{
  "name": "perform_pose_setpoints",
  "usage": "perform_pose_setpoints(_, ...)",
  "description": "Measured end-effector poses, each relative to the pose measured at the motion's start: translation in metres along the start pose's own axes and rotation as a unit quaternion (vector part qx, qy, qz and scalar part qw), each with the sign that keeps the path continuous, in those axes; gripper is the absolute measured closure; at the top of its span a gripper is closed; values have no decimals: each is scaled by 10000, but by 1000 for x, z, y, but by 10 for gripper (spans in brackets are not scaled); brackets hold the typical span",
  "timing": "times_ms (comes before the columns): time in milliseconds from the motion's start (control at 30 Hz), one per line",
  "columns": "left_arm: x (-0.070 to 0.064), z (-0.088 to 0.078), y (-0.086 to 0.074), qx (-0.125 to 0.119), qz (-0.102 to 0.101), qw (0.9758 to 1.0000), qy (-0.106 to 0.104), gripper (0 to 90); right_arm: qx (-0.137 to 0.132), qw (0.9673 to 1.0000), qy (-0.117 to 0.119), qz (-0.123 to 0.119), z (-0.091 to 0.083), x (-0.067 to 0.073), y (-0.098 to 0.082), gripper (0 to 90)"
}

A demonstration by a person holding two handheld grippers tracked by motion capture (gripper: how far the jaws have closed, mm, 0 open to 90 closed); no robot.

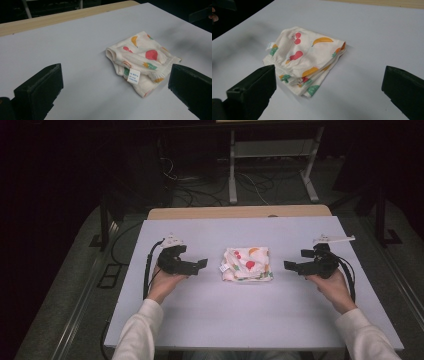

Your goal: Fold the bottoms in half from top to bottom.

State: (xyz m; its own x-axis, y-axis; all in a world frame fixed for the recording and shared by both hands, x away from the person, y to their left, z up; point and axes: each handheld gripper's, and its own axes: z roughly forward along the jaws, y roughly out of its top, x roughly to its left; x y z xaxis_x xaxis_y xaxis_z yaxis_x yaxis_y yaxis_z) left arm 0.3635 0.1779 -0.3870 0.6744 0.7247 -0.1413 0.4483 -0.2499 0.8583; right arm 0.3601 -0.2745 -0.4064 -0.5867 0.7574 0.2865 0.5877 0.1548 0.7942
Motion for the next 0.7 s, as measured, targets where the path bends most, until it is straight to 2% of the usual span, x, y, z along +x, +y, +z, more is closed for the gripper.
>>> perform_pose_setpoints(167, -1, -12, -9, -139, -82, 9999, -44, 0, -65, 10000, 15, -41, -6, 5, -8, 0)
perform_pose_setpoints(267, 0, -18, -16, -209, -135, 9997, 31, 0, -51, 10000, 13, -28, -8, 7, -12, 0)
perform_pose_setpoints(467, 3, -27, -32, -167, -115, 9997, 129, 0, -28, 10000, 5, -39, -12, 12, -22, 0)
perform_pose_setpoints(700, 0, -39, -48, -198, -138, 9997, 90, 0, -53, 9999, 73, -66, -16, 20, -32, 0)
